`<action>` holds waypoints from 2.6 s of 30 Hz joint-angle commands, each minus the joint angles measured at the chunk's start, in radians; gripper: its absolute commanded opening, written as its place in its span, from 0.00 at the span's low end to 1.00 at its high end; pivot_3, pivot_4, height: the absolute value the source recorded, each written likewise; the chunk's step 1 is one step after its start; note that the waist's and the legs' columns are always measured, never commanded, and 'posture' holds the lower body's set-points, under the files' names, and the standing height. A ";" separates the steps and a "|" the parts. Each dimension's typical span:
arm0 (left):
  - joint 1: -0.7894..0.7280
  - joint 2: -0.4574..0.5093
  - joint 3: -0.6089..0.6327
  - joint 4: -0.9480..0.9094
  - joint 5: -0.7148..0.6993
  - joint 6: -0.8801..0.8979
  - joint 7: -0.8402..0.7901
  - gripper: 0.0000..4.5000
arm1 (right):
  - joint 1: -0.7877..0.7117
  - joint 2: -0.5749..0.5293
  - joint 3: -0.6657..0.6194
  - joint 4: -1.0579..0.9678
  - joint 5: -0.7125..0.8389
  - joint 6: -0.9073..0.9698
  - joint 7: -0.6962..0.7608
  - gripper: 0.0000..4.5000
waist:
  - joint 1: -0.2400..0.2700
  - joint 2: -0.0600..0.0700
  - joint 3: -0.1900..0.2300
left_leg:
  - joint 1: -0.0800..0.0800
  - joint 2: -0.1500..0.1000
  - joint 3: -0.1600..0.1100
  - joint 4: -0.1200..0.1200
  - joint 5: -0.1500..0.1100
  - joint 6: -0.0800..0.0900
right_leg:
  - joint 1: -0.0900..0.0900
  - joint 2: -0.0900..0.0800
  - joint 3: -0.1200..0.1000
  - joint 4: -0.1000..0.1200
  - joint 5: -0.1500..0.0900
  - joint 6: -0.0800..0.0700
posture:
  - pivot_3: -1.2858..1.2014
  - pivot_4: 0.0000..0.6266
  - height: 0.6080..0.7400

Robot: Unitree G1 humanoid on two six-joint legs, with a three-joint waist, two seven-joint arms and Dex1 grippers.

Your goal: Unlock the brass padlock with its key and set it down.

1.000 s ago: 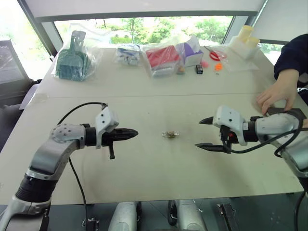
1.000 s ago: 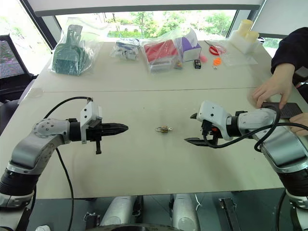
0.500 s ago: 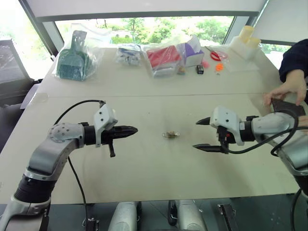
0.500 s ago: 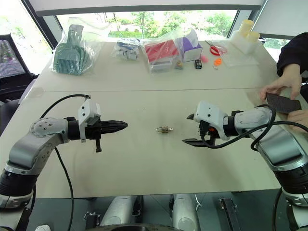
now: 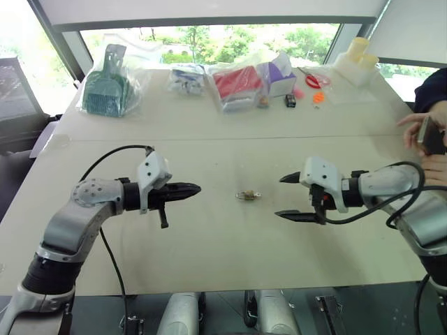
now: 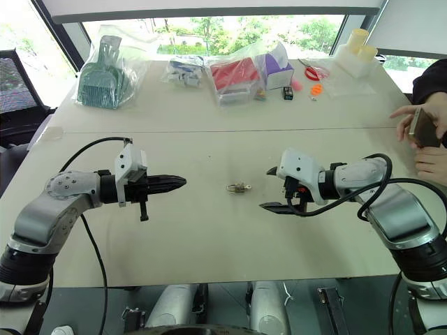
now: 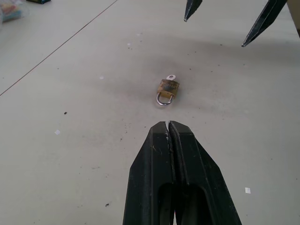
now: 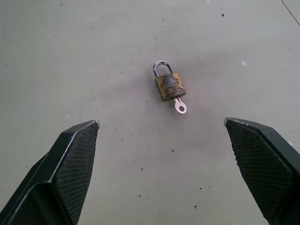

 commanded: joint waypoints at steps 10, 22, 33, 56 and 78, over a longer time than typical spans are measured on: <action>-0.104 -0.116 -0.188 0.168 0.138 -0.216 -0.059 0.61 | -0.023 0.021 -0.029 -0.040 0.009 0.019 -0.029 1.00 | 0.002 0.000 0.000 | 0.000 -0.001 0.000 0.000 0.000 0.000 | 0.001 0.000 0.000 0.000 0.000 0.000 | 0.52 0.24 1.00; -0.375 -0.389 -0.314 0.784 0.311 -0.594 -0.138 0.99 | 0.097 0.010 -0.132 -0.215 0.063 0.147 -0.132 1.00 | 0.003 0.000 0.000 | 0.000 -0.001 0.000 0.001 0.000 0.000 | 0.001 0.000 0.000 0.000 0.001 0.002 | 0.52 0.24 1.00; -0.515 -0.508 -0.320 1.172 0.449 -0.811 -0.107 0.99 | 0.169 0.005 -0.196 -0.309 0.096 0.217 -0.202 1.00 | 0.004 -0.001 -0.001 | 0.000 -0.001 -0.001 0.001 0.000 0.001 | 0.001 0.000 -0.001 0.000 0.002 0.002 | 0.52 0.24 1.00; -0.446 -0.211 -0.186 0.682 0.250 -0.415 -0.362 0.17 | -0.105 0.173 0.210 0.008 -0.404 -0.355 -0.355 1.00 | -0.020 -0.001 -0.001 | -0.001 0.000 -0.001 0.000 0.000 0.001 | -0.002 0.004 -0.001 0.003 0.002 0.001 | 0.52 0.24 1.00; -0.515 -0.171 -0.135 0.625 0.221 -0.324 -0.322 0.17 | -0.257 0.416 0.261 0.282 -0.639 -0.710 -0.413 0.35 | -0.003 -0.001 -0.001 | -0.001 -0.001 0.001 0.001 0.000 0.000 | -0.001 0.004 0.000 0.002 0.002 0.002 | 0.52 0.24 1.00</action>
